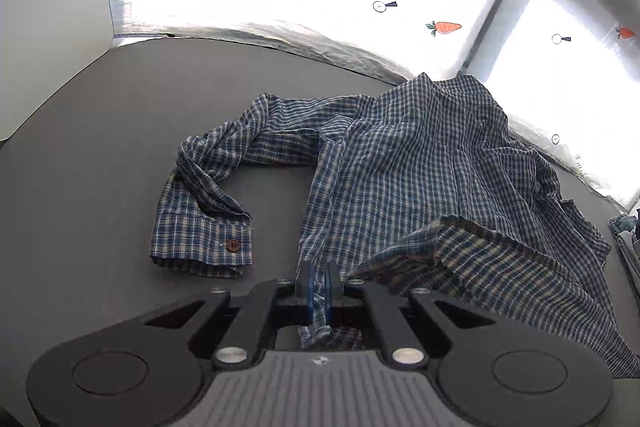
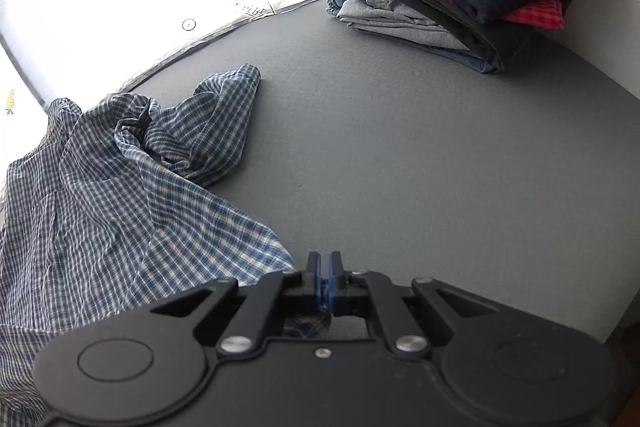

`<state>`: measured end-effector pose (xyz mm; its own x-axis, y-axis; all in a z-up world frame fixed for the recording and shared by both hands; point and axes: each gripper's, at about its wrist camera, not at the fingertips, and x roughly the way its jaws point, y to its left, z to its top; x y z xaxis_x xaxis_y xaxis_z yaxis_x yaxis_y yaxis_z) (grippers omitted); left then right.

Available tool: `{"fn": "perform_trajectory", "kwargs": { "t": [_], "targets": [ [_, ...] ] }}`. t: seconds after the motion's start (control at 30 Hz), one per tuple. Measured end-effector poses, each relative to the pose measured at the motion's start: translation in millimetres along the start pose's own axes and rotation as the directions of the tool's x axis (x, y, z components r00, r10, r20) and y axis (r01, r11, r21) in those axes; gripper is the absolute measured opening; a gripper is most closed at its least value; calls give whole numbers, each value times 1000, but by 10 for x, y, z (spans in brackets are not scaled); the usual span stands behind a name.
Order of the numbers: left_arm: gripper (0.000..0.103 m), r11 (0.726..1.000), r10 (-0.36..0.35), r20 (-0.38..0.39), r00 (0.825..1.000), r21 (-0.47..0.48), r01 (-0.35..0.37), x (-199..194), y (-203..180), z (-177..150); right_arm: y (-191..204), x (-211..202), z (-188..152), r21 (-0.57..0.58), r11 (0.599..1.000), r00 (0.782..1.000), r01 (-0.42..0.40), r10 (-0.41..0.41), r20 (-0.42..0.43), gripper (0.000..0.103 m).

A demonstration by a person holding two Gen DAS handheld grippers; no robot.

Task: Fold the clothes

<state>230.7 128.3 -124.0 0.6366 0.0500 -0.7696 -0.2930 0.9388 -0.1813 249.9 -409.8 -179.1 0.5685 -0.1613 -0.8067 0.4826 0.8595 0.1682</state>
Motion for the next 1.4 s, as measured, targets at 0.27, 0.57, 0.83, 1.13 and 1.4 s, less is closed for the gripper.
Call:
{"fn": "perform_trajectory", "kwargs": {
  "t": [0.27,0.57,0.83,1.13,1.4],
  "targets": [
    [12,994,97,-115,989,-35,-101,-125,262,-467,-51,-6,-243,-65,998,997,12,-16,-75,5],
    [48,997,54,-125,991,-56,-61,28,-103,-422,-16,-30,-336,-85,996,997,-1,-6,-79,16],
    [63,987,-53,-236,970,-161,15,260,21,-647,-98,-107,-329,-86,996,999,6,-8,-31,51],
    [72,956,-189,-273,943,-272,113,364,93,-864,-272,-135,-305,8,995,995,-96,96,0,55],
    [72,975,-133,-286,949,-210,73,381,17,-879,-66,-21,-272,-61,984,986,-167,166,-22,64]
  ]
}}
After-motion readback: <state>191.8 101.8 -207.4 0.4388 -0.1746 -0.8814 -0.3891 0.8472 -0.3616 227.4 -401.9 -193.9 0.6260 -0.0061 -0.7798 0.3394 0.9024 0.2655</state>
